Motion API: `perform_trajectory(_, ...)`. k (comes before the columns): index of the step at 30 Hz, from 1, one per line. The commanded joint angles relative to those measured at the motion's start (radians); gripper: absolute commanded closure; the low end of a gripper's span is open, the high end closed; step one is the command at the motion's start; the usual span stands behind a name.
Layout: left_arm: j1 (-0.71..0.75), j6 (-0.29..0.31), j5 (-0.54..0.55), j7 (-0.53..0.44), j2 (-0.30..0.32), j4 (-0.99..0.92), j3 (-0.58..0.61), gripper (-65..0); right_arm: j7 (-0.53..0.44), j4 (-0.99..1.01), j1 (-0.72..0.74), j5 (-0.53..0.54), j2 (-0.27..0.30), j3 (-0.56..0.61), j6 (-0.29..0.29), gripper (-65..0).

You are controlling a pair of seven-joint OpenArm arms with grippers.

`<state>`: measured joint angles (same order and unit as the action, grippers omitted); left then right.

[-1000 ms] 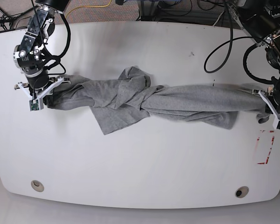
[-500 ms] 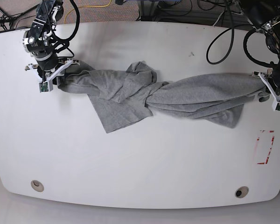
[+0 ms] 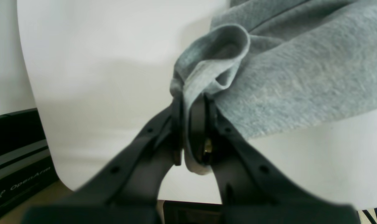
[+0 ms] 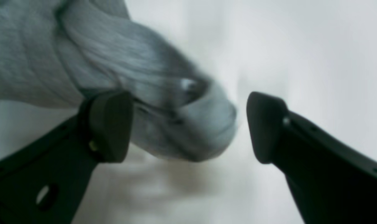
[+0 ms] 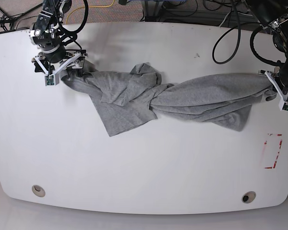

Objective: Fold the T-shirt properly
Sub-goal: 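Release and regrasp the shirt fabric lower down with the right gripper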

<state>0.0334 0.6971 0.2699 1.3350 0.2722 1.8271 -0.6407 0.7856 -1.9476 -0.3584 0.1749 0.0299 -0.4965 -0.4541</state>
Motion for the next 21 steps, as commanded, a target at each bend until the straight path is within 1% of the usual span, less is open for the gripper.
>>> perform_trajectory(1,-0.016,0.001,0.002,-0.015,0.019,0.012,-0.001,0.0,-0.027,-0.045,0.026,0.091,0.011,0.008,-0.027,-53.6)
perform_trajectory(4,-0.016,0.001,0.002,-0.015,0.019,0.016,0.0,0.0,-0.018,-0.045,0.081,0.125,0.012,0.008,-0.035,-53.1)
perform_trajectory(8,-0.016,0.001,0.002,-0.015,0.019,0.015,0.0,0.0,0.028,-0.026,0.16,0.12,0.011,0.015,-0.036,-53.1)
perform_trajectory(11,-0.019,0.001,0.002,-0.015,0.02,0.015,0.0,0.0,0.045,0.041,0.233,0.113,0.012,0.069,-0.036,-53.1)
perform_trajectory(13,-0.019,0.001,0.002,-0.015,0.02,0.016,0.002,0.0,0.045,0.086,0.269,0.097,0.023,0.106,-0.035,-53.1)
perform_trajectory(17,-0.02,0.001,0.002,-0.015,0.02,0.015,0.014,0.0,0.044,0.184,0.338,0.051,0.035,0.186,-0.035,-53.1)
perform_trajectory(21,-0.019,0.001,0.002,-0.015,0.02,0.018,0.022,0.0,0.044,0.261,0.384,0.028,0.038,0.223,-0.036,-53.1)
